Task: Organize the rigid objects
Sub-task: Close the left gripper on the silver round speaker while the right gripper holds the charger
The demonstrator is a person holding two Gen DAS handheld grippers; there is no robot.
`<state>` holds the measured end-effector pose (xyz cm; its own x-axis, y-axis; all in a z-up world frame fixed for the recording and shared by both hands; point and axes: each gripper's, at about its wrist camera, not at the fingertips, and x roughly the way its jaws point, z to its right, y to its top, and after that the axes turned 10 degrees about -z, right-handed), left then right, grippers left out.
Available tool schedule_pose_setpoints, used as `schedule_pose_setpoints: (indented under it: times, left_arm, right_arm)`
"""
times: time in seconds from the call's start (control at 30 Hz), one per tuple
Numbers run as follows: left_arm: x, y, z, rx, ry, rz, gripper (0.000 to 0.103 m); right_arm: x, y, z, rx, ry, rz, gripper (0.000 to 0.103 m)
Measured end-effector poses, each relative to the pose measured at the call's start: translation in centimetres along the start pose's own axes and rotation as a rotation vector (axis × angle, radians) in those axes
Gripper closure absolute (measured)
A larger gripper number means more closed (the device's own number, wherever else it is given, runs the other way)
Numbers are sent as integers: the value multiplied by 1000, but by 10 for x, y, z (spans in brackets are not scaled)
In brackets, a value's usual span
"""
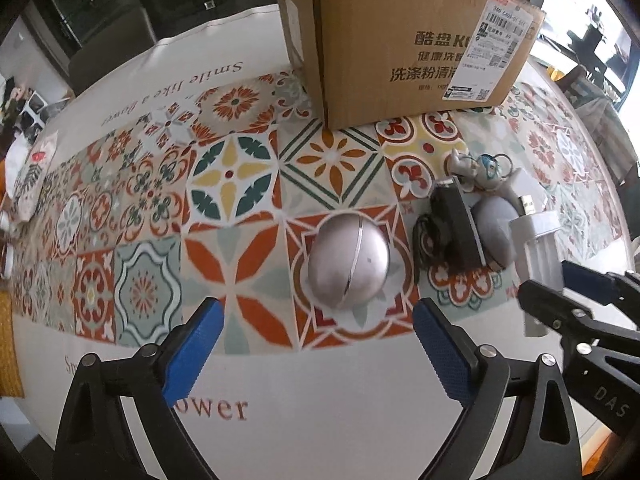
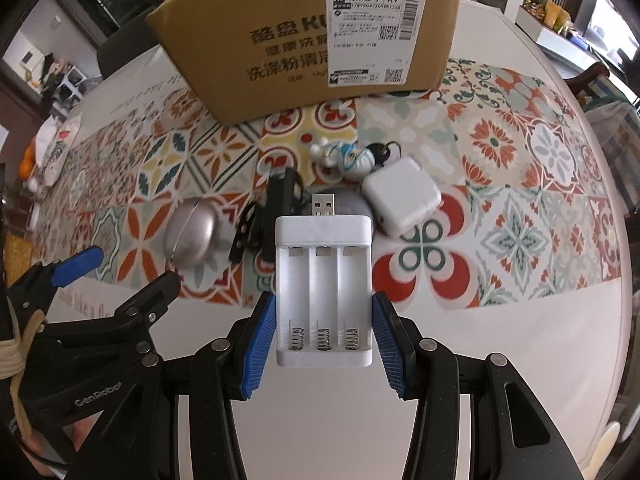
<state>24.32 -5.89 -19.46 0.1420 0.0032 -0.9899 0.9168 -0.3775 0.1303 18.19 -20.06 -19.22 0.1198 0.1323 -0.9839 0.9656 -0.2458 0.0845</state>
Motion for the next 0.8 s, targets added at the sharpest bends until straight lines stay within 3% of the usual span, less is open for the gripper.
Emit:
schedule_pose_setpoints:
  times: [0.17,0.43,0.8]
  left_arm:
    - [15,18,2,4,-9,-34,16]
    - [31,32,10,36,-7,-66,21]
    - [48,40,13,32,-61,-95,50]
  right_arm:
    - [1,14,2,16,-32,12,55]
    - [10,20,2,11,-44,-14,55]
    - [15,23,3,11,-47,-31,55]
